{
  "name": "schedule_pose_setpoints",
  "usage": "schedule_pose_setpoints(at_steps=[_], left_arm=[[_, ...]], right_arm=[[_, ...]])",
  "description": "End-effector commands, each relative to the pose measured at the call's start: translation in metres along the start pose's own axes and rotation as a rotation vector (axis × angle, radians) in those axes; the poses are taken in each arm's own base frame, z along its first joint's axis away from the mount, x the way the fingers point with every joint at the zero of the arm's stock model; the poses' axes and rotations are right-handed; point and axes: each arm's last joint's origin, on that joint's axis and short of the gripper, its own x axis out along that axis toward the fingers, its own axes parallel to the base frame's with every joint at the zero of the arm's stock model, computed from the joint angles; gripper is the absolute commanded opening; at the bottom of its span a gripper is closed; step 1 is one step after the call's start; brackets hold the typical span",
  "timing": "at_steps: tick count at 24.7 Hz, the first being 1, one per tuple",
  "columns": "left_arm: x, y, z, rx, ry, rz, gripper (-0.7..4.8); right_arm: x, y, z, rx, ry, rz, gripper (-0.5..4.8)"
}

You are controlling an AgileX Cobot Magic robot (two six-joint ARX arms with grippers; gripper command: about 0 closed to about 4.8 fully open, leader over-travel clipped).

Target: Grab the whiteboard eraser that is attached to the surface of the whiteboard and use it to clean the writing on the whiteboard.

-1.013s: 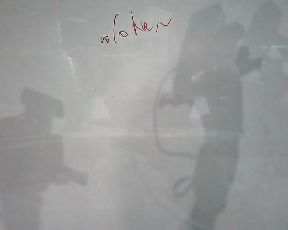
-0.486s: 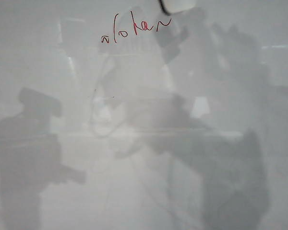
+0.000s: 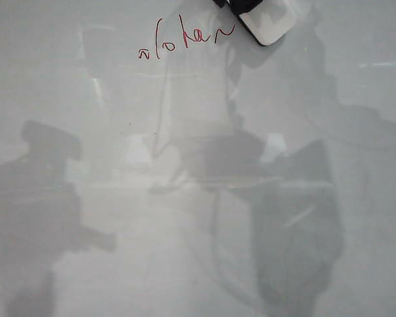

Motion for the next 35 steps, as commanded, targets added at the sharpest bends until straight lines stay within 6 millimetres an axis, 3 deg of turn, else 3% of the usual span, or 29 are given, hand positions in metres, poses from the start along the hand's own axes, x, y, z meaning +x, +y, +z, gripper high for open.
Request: schedule_pose_setpoints(at_steps=[1,9,15,20,26,31,35], left_arm=[[-0.001,0.000,0.002,0.008,-0.015,0.000,-0.06],[-0.001,-0.001,0.002,0.008,-0.017,-0.012,-0.06],[-0.001,-0.001,0.002,0.009,-0.019,-0.011,-0.06],[-0.001,0.000,0.005,0.024,-0.049,-0.007,-0.06],[-0.001,0.000,0.005,0.025,-0.049,-0.007,-0.06],[-0.001,0.000,0.005,0.024,-0.047,-0.007,-0.06],[-0.001,0.000,0.005,0.024,-0.047,-0.007,-0.06]], right_arm=[[0.000,-0.007,0.006,-0.021,-0.062,-0.002,1.89],[0.023,0.030,-0.001,-0.011,-0.032,0.078,1.88],[0.039,0.048,0.017,0.017,-0.037,0.107,1.88],[0.047,0.079,0.035,0.005,-0.063,0.156,1.88],[0.049,0.119,0.034,-0.019,-0.025,0.240,1.88],[0.048,0.128,0.027,-0.055,0.032,0.273,1.88],[0.046,0.116,0.035,-0.074,0.096,0.139,1.88]])
